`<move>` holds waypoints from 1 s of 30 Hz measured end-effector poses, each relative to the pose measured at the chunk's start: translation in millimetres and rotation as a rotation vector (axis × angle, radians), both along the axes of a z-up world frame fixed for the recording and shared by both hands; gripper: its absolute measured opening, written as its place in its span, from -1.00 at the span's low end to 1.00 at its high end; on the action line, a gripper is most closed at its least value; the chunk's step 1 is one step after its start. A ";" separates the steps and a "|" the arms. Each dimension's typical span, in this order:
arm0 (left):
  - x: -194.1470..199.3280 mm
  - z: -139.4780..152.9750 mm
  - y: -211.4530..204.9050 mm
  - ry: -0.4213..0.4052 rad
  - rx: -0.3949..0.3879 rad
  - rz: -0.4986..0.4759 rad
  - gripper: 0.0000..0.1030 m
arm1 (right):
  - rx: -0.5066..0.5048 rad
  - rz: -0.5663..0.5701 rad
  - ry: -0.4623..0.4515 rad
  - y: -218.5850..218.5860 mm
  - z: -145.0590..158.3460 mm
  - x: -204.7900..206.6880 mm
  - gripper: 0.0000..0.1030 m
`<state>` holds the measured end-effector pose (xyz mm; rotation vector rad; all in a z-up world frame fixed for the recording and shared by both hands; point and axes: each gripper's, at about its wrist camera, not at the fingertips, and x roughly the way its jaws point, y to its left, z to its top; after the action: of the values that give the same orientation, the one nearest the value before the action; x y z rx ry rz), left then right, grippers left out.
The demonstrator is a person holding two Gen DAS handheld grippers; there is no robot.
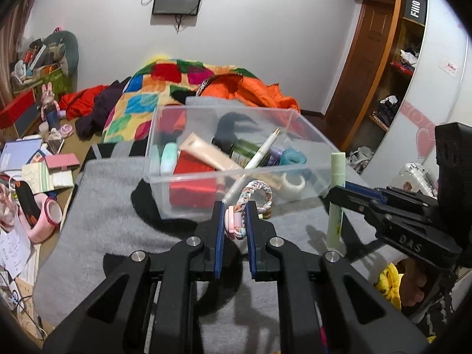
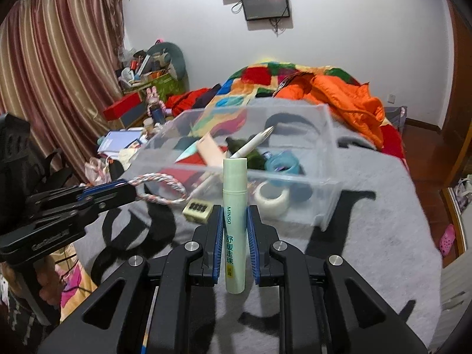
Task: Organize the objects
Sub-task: 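Carry the hair tie into the clear box with the left gripper while the right lifts the highlighter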
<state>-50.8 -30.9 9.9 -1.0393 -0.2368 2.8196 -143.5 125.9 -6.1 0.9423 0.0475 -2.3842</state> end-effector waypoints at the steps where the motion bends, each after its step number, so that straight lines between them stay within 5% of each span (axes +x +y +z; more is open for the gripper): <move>1: 0.1 3.0 1.1 0.006 -0.004 -0.003 -0.75 | -0.003 -0.005 0.009 1.9 3.4 -1.5 -0.72; 19: -27.6 35.9 0.3 0.087 0.005 0.004 -0.75 | 0.001 -0.101 0.174 18.2 56.3 -27.6 -0.72; 30: -58.1 26.1 -9.6 0.058 0.015 0.032 -0.75 | 0.089 -0.123 0.209 2.8 55.6 -68.3 -0.72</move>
<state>-108.9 -40.5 36.0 -0.9575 -0.2705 2.8670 -211.8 128.7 49.4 0.7513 0.1810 -2.6062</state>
